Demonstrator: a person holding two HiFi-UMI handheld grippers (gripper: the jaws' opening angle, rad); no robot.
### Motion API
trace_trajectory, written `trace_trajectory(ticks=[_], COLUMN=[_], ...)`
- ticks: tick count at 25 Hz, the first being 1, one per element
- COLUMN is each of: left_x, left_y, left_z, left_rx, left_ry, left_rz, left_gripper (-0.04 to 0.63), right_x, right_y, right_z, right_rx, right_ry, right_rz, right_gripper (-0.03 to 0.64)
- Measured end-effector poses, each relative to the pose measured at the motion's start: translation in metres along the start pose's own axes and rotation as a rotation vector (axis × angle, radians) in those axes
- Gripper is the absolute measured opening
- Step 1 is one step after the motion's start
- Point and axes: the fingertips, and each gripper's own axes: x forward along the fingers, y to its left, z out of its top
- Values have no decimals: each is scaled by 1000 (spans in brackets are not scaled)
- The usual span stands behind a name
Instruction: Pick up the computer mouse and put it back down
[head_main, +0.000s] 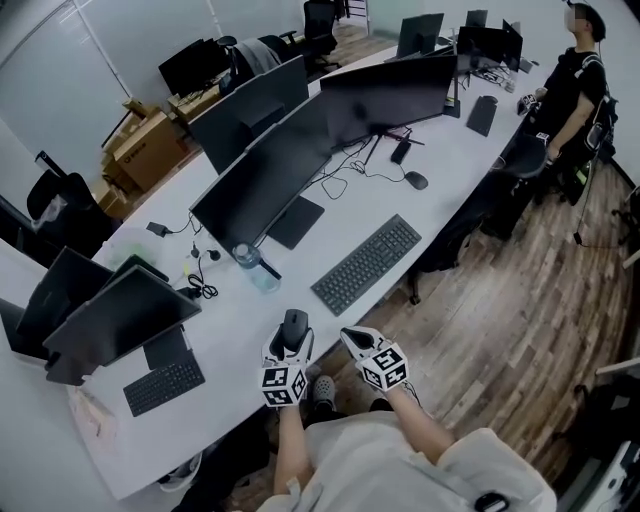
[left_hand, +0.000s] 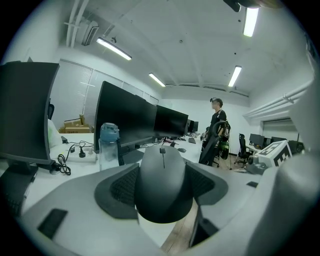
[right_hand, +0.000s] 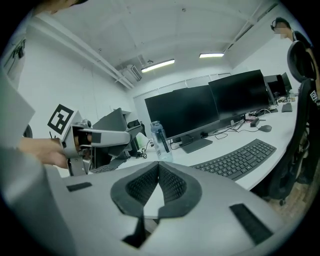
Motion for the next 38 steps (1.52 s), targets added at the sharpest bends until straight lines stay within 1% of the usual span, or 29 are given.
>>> trace_trajectory(ticks=[7, 13, 16, 21, 26, 33, 35, 38], left_x=[20, 38, 47, 69, 85, 110, 121, 126], left_y=[12, 25, 31, 42, 46, 43, 44, 47], left_z=[-1, -11, -21, -46, -81, -129, -140, -151], left_rx=[18, 39, 49, 41, 39, 95, 113, 131], left_ry=[25, 55, 77, 109, 189, 329, 368, 421], left_rz=[-61, -112, -143, -180, -212, -252, -250, -209], left_gripper=[293, 293, 293, 293, 293, 293, 293, 293], right_x=[10, 17, 17, 12, 2, -14, -18, -25], right_y=[0, 2, 3, -1, -3, -12, -18, -25], right_z=[-1, -8, -11, -20, -33, -35, -34, -37], right_rx=[3, -1, -19, -46, -29, -41, -36, -8], right_ry=[0, 14, 37, 66, 86, 104, 97, 93], right_rz=[-48, -80, -100, -134, -177, -236, -253, -275], right_gripper=[8, 8, 8, 8, 8, 8, 8, 8])
